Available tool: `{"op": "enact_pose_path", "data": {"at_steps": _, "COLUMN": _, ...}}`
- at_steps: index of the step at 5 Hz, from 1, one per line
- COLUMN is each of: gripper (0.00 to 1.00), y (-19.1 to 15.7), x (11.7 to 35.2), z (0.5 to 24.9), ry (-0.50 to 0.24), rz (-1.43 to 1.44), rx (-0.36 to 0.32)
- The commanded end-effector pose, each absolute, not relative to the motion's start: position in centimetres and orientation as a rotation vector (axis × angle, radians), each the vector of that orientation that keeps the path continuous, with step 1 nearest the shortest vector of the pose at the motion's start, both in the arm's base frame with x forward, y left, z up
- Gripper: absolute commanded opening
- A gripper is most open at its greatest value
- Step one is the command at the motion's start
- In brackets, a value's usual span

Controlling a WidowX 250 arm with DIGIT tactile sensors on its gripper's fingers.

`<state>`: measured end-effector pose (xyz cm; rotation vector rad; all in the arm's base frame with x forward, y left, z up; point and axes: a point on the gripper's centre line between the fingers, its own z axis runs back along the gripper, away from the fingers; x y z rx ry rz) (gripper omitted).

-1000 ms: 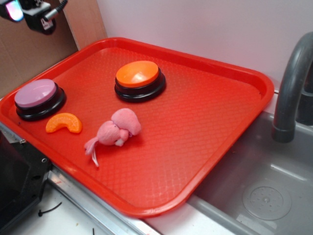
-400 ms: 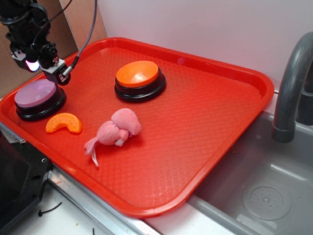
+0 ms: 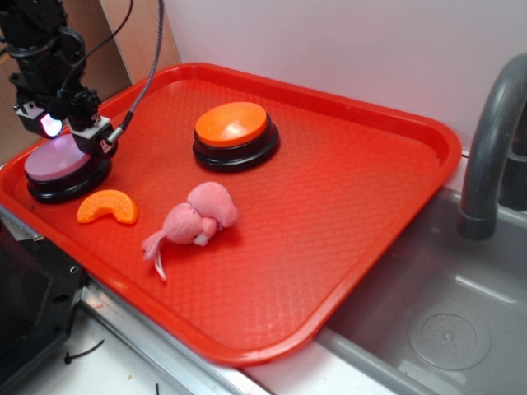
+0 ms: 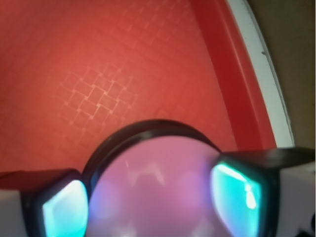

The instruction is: Push the pink button.

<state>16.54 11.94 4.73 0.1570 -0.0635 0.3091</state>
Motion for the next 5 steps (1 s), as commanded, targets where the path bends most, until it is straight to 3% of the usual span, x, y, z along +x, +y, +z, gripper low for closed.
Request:
{"op": "enact_pose_path", "data": {"at_steps": 1, "gripper": 1.00, "y": 12.5, "x": 17.0, "z": 4.2, "ry": 0.012, "rz": 0.310, "rx": 0.196}}
{"op": "enact_pose_path", "data": {"at_steps": 5, "gripper": 1.00, "y": 12.8, "x": 18.3, "z": 9.3, "ry": -0.038, "rz": 0.348, "rx": 0.163}}
